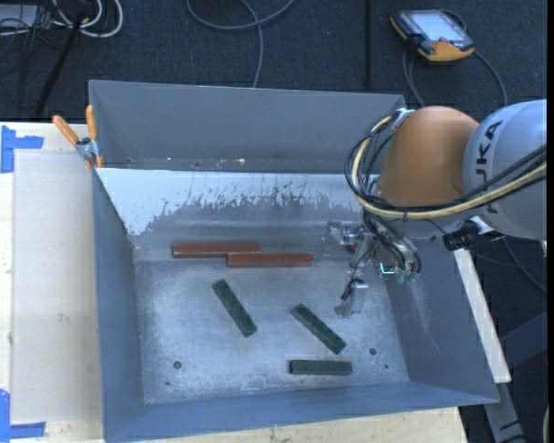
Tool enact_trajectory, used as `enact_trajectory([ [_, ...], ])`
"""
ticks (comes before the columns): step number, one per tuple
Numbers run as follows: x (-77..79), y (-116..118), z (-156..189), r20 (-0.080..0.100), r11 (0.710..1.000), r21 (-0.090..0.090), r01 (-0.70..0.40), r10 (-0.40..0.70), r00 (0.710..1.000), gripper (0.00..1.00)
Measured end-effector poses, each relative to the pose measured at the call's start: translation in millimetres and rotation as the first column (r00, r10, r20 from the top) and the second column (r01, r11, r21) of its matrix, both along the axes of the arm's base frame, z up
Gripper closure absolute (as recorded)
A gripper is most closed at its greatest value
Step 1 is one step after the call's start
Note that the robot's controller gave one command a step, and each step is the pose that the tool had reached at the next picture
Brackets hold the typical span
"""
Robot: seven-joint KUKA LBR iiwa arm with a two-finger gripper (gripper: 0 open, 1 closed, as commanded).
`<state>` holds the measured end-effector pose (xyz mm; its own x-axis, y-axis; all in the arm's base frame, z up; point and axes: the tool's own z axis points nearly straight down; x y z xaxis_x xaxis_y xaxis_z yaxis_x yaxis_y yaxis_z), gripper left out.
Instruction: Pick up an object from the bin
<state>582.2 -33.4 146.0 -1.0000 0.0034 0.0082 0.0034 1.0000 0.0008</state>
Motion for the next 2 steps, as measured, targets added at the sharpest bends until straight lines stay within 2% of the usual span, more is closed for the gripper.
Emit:
enact_trajectory([
  [1,1.6,-0.1,4.6,0.007,1.000,-0.001,-0.001,0.001,1.000,0.00],
  [2,-37.8,-1.7,-34.5,0.013,0.998,0.000,0.068,-0.068,0.998,0.00],
])
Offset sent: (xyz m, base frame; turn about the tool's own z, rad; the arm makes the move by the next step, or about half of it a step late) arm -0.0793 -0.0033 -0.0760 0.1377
